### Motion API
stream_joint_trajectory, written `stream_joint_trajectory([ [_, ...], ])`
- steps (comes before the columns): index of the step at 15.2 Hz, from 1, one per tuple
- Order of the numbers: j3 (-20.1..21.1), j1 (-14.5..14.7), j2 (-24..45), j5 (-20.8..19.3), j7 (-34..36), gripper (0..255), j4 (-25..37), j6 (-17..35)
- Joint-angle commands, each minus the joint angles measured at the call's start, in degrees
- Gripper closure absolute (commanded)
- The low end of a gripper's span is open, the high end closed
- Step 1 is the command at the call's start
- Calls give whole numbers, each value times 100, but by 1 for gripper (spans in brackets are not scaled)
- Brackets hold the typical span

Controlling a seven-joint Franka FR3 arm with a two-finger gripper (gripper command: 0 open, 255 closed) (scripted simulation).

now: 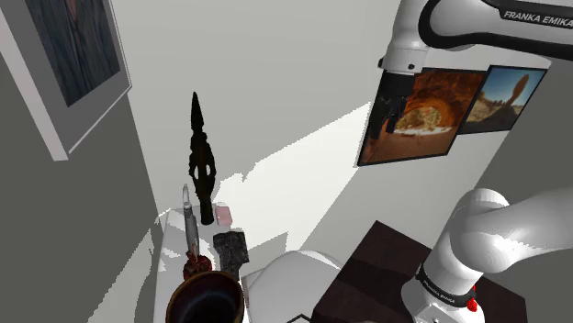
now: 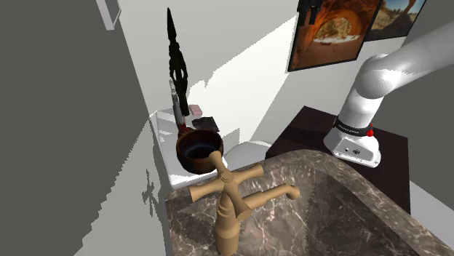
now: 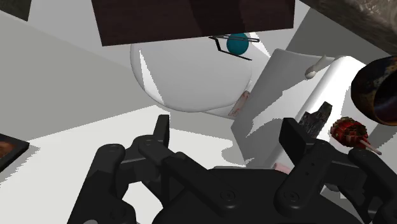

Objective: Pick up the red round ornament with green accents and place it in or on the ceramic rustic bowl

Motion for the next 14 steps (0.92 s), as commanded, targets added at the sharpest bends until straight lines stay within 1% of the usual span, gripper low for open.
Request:
stream_joint_trajectory([
  [1,0,0,0,0,0,0,0,0],
  [8,659,251,677,375,581,0,-260,982],
  [14,1209,437,1510,563,1067,0,-204,1803],
])
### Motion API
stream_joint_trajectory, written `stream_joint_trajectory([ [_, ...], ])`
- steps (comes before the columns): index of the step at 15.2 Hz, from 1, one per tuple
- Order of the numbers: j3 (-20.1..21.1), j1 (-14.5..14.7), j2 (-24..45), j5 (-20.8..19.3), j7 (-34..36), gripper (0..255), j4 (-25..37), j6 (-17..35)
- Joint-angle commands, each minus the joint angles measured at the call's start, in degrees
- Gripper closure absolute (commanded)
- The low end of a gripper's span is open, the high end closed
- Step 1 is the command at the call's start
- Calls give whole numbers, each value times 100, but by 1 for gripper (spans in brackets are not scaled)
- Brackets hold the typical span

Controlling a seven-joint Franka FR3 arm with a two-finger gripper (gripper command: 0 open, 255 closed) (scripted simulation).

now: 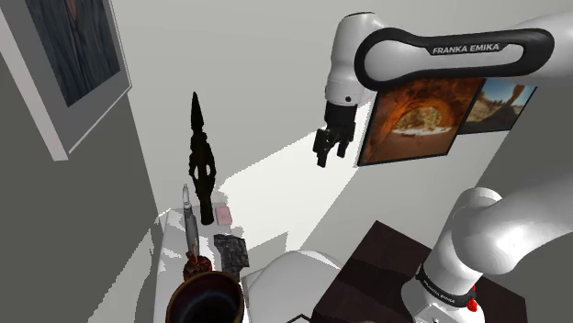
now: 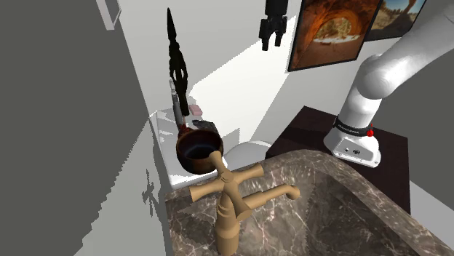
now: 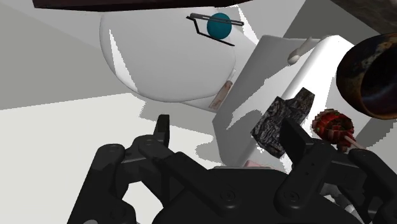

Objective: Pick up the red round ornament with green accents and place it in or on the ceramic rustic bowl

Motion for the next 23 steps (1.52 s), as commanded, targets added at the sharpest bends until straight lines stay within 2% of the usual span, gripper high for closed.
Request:
stream_joint_trajectory([
  [1,172,49,310,32,151,0,30,299],
  [6,607,156,1174,13,587,0,311,907],
  [11,999,250,2143,-194,1080,0,770,1412],
  [17,1343,431,3418,-704,1752,0,1557,1821],
  [23,1452,803,4771,-1365,2400,0,2624,1955],
])
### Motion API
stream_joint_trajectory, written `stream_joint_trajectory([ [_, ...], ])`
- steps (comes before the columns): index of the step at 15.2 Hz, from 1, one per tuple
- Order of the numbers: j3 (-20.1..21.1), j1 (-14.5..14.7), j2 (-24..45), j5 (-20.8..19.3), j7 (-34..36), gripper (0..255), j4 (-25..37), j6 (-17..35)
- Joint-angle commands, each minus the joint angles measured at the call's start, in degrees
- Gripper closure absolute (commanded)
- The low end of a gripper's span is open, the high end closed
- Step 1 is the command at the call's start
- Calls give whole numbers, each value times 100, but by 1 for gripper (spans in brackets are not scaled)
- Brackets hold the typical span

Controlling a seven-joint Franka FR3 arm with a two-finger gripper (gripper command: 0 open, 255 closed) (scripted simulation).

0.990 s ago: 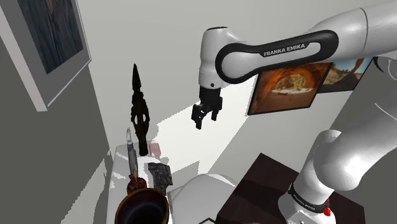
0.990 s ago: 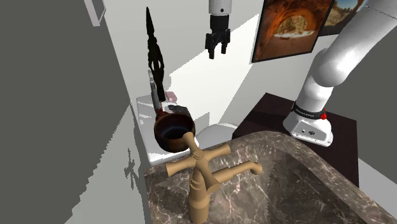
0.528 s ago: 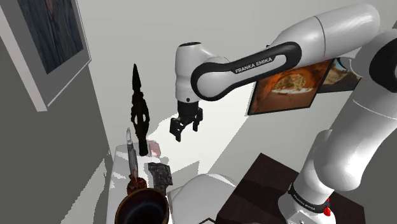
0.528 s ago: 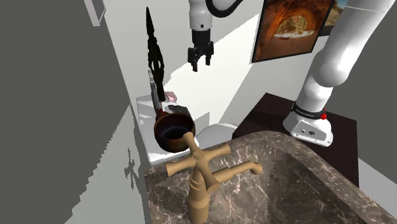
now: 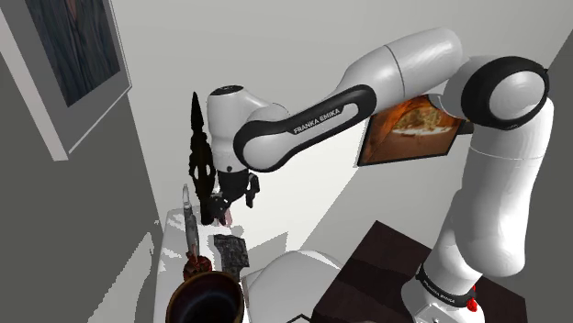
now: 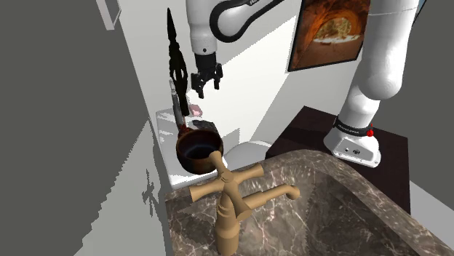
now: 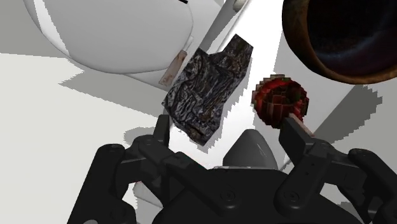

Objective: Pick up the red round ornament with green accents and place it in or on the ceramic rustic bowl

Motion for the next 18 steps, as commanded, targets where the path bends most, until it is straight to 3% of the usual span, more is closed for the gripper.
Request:
stream_joint_trajectory([
  [1,2,156,484,-233,206,0,406,24],
  [11,-242,1162,2877,-1027,727,0,3103,-460],
  [18,-304,1164,3089,-1105,778,0,2907,-59],
])
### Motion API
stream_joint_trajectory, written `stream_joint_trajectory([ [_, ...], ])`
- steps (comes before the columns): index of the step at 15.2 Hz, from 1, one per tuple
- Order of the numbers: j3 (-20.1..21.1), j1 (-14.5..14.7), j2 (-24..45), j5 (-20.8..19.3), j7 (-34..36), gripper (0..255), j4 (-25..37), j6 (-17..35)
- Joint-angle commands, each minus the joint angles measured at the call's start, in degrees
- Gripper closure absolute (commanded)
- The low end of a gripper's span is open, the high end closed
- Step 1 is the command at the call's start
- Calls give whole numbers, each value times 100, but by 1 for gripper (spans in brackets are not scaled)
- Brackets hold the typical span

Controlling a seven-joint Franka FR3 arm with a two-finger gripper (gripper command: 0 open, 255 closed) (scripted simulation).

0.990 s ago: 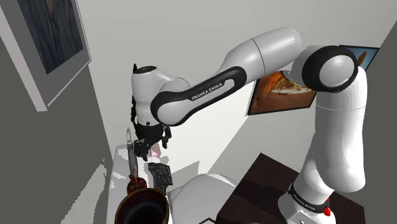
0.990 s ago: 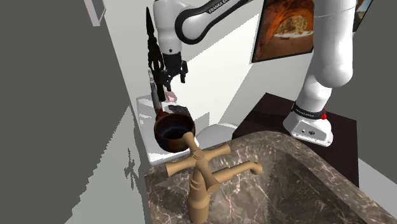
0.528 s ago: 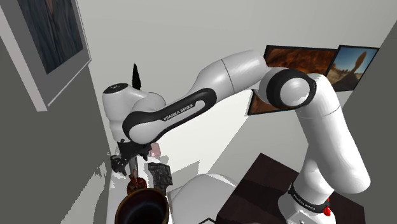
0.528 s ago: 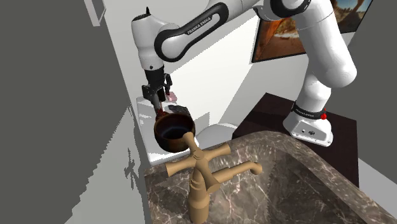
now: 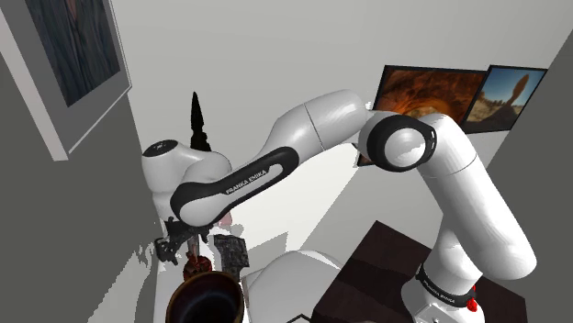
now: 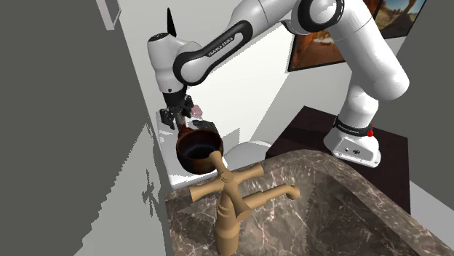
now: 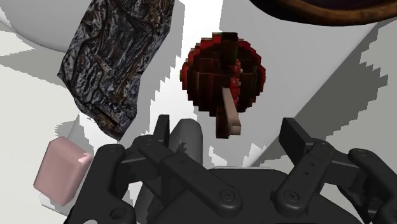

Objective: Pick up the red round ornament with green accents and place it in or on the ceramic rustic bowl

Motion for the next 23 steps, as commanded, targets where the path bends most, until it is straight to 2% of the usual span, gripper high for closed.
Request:
stream_joint_trajectory([
  [1,-12,3,39,-19,19,0,-54,93],
  [9,-12,4,40,-19,19,0,-51,91],
  [10,-12,4,40,-19,19,255,-51,91],
  [19,-12,4,40,-19,19,255,-52,92],
  [23,26,-12,-112,32,-15,255,8,-115],
])
